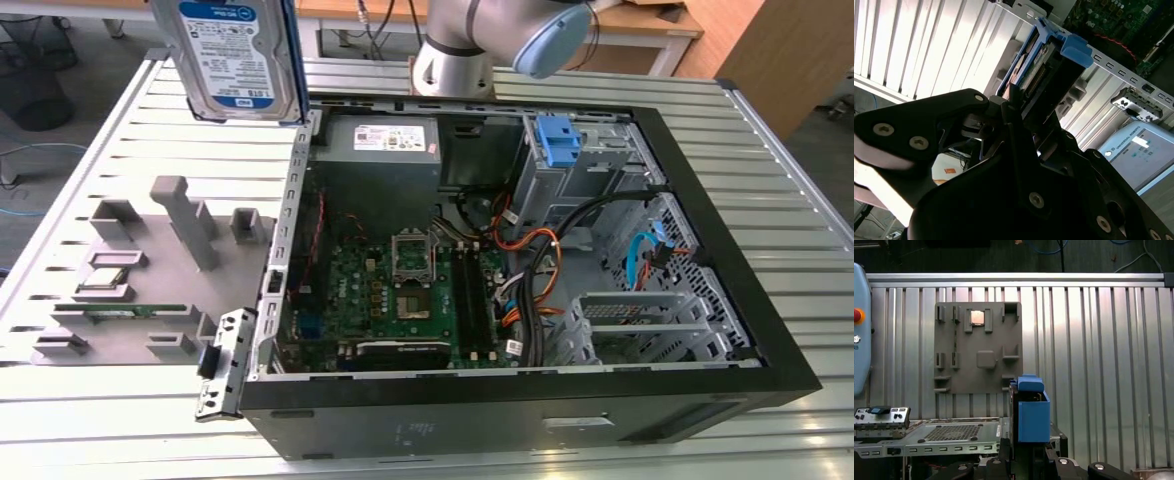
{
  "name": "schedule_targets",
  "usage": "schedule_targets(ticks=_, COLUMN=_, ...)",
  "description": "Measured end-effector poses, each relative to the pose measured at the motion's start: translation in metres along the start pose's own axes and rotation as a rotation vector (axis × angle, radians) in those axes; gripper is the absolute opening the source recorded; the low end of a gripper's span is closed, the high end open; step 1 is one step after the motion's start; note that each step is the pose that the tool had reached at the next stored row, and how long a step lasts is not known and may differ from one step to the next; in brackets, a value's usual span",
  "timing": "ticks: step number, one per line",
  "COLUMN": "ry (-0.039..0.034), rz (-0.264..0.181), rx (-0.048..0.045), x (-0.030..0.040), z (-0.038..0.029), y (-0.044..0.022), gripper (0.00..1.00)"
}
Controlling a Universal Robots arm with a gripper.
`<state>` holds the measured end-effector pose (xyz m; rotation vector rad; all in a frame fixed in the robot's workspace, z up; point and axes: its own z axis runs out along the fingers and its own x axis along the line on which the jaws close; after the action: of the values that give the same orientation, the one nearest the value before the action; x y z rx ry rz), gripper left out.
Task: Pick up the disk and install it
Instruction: 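Pick up the disk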
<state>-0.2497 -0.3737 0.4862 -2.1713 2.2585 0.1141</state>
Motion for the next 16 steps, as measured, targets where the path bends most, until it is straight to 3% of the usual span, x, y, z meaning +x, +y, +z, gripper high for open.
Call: schedule_targets(ticks=16, ry=0.0001, rz=0.0, rx=-0.0001, x=-0.0011, z=-0.0013, y=-0.0272, gripper=0.35)
